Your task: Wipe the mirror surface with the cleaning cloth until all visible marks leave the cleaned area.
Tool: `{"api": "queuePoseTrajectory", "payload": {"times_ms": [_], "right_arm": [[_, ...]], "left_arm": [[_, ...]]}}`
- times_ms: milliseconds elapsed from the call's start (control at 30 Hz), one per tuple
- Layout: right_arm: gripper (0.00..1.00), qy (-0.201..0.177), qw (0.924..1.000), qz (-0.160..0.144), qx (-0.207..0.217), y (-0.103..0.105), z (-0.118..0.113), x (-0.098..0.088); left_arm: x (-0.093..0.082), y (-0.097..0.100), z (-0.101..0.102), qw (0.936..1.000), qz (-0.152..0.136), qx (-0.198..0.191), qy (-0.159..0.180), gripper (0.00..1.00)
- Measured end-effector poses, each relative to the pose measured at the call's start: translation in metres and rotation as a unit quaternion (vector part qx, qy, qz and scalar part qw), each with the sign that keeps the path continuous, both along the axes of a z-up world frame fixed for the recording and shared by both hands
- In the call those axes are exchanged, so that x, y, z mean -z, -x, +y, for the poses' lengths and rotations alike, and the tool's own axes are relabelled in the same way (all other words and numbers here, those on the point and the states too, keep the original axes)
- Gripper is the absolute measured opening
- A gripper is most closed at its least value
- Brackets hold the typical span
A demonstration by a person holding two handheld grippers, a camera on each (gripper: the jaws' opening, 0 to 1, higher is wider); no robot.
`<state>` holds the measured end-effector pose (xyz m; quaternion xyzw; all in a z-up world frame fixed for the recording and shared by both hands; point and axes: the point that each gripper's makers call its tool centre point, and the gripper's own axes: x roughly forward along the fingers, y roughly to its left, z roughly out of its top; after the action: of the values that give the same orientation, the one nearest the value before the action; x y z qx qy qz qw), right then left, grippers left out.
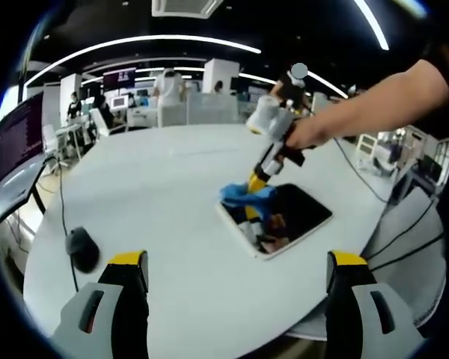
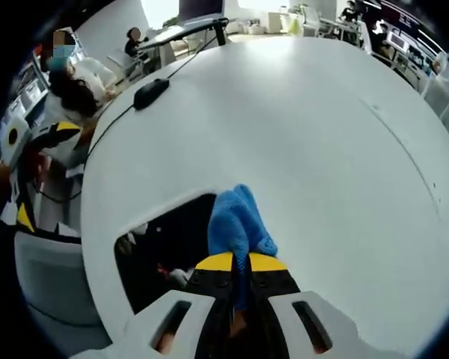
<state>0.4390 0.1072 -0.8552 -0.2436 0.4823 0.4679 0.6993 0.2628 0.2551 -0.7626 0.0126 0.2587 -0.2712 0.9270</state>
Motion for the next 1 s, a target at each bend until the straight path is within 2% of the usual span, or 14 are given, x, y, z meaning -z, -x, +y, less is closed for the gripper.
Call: {"api": "queuePoseTrajectory", "payload": {"times_ms": [133,267,367,533,633,700,1000], "right_arm": [[0.0,0.002,1.0,-0.004,0.004,0.001,-0.003,0.0],[0.0,0.011,0.9997,-0.021,0.001,0.003,0.0,-0.001],[0.0,0.02,0.9988,-0.044,-0.003,0.004,-0.001,-0.002],[0.0,0.017,0.9969,-0.074,0.02,0.006,-0.002,-0.004],[0.0,0.022,0.9929,-0.115,0.022,0.007,-0.001,-0.005],[0.0,0.025,0.9914,-0.125,0.03,0.009,-0.001,-0.005],[0.0,0.02,0.9928,-0.109,0.046,0.016,-0.003,-0.003]], "left_arm": [[0.0,-0.001,-0.001,1.0,-0.002,0.002,0.0,0.99],[0.001,-0.001,-0.002,1.0,-0.003,0.001,0.001,0.99],[0.002,-0.001,-0.003,1.0,-0.002,0.002,0.001,0.99],[0.002,-0.002,-0.007,1.0,-0.005,0.004,0.002,0.99],[-0.002,-0.003,-0.009,0.9999,-0.008,0.005,0.005,0.99],[-0.006,-0.006,-0.01,0.9999,-0.012,0.004,0.009,0.99],[-0.016,-0.008,-0.016,0.9997,-0.021,0.006,0.011,0.99]]}}
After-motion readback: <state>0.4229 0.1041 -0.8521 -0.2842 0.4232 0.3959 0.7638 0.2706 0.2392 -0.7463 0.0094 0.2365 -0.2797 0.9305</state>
